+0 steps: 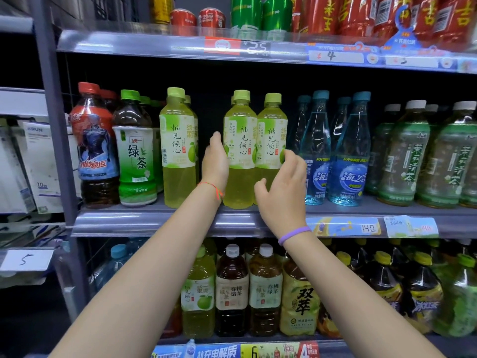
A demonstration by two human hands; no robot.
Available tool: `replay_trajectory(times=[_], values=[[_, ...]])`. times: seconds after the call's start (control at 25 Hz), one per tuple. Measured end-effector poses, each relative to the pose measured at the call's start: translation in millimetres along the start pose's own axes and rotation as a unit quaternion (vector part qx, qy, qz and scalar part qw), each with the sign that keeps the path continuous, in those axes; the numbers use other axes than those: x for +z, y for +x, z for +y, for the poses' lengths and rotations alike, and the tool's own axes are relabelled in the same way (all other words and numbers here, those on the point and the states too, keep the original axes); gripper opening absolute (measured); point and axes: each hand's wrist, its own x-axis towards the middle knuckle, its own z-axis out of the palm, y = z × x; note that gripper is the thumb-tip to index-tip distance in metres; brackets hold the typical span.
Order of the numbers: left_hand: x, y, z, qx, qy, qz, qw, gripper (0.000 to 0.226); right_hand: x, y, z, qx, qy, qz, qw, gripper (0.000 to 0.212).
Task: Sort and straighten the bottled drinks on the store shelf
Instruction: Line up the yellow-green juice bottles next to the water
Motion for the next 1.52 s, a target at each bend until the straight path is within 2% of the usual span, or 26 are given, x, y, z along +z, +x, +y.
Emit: replay_trajectory(times=[0.04, 0.08, 0.12, 0.16, 0.2, 0.24, 0.28, 0.36, 0.48, 0.56, 0.72, 0.8, 0.84, 0.92, 1.0, 1.04, 1.12, 1.2, 1.24, 1.32, 1.36, 1.4, 1.44, 1.48, 1.52], values=[[-1, -9, 1, 0.063, 0.059, 0.058, 0.995, 0.05, 2, -2, -3, -0.027, -0.032, 0.033, 0.999, 0.061], [-3, -22, 2, 0.173, 0.112, 0.103, 0.973, 0.037, 3, -3, -7, -0.055, -0.052, 0.059, 0.995, 0.058], [-6, -34, 3, 0.306, 0.176, 0.132, 0.926, 0.031, 5, -4, -13, -0.077, -0.061, 0.073, 0.992, 0.055], [-11, -41, 4, 0.416, 0.24, 0.152, 0.864, 0.032, 8, -5, -19, -0.095, -0.064, 0.077, 0.99, 0.051], [-17, -46, 4, 0.488, 0.297, 0.173, 0.802, 0.037, 11, -7, -25, -0.107, -0.067, 0.075, 0.989, 0.047], [-24, -41, 0, 0.511, 0.34, 0.199, 0.764, 0.044, 15, -9, -31, -0.113, -0.072, 0.073, 0.988, 0.043], [-30, -41, 3, 0.493, 0.363, 0.224, 0.758, 0.054, 18, -10, -35, -0.115, -0.076, 0.072, 0.988, 0.04], [-45, -38, 6, 0.396, 0.367, 0.239, 0.807, 0.073, 23, -11, -41, -0.132, -0.066, 0.074, 0.986, 0.032], [-63, -37, 0, 0.31, 0.34, 0.201, 0.865, 0.088, 32, -15, -54, -0.209, 0.053, 0.04, 0.976, 0.017], [-68, -33, 0, 0.271, 0.318, 0.19, 0.888, 0.091, 37, -19, -63, -0.21, 0.113, -0.011, 0.971, 0.017], [-74, -19, 6, 0.168, 0.287, 0.168, 0.928, 0.093, 40, -23, -69, -0.137, 0.161, -0.1, 0.972, 0.028], [-77, -12, 9, 0.135, 0.258, 0.149, 0.945, 0.089, 34, -21, -71, -0.119, 0.19, -0.105, 0.969, 0.028], [-77, -10, 11, 0.127, 0.254, 0.147, 0.948, 0.085, 31, -19, -72, -0.129, 0.194, -0.066, 0.97, 0.027], [-74, -9, 11, 0.13, 0.248, 0.156, 0.947, 0.076, 25, -10, -65, -0.14, 0.165, 0.058, 0.975, 0.027], [-73, -7, 8, 0.141, 0.234, 0.161, 0.948, 0.073, 15, 6, -53, -0.051, 0.169, 0.13, 0.976, 0.033], [-72, -6, 6, 0.146, 0.228, 0.162, 0.949, 0.073, 9, 15, -48, 0.023, 0.186, 0.122, 0.975, 0.036], [-72, -3, 5, 0.138, 0.223, 0.165, 0.951, 0.076, 0, 33, -38, 0.162, 0.22, 0.049, 0.961, 0.042], [-70, -6, 7, 0.129, 0.239, 0.18, 0.945, 0.08, -3, 48, -27, 0.24, 0.235, -0.023, 0.942, 0.049], [-67, -10, 7, 0.157, 0.256, 0.198, 0.933, 0.08, -2, 53, -22, 0.257, 0.241, -0.051, 0.934, 0.054], [-59, -24, 6, 0.32, 0.276, 0.226, 0.878, 0.07, 1, 59, -10, 0.279, 0.257, -0.074, 0.922, 0.059], [-52, -31, 6, 0.418, 0.278, 0.212, 0.838, 0.061, 4, 61, -4, 0.294, 0.268, -0.08, 0.914, 0.058], [-45, -37, 4, 0.485, 0.272, 0.171, 0.813, 0.055, 6, 63, -2, 0.311, 0.277, -0.092, 0.905, 0.059], [-37, -44, 5, 0.504, 0.265, 0.117, 0.813, 0.054, 9, 64, 0, 0.327, 0.293, -0.101, 0.893, 0.064], [-30, -47, 4, 0.471, 0.258, 0.066, 0.841, 0.057, 11, 64, 3, 0.345, 0.305, -0.11, 0.881, 0.075], [-24, -49, 5, 0.405, 0.248, 0.025, 0.88, 0.066, 15, 66, 8, 0.36, 0.316, -0.111, 0.871, 0.085]])
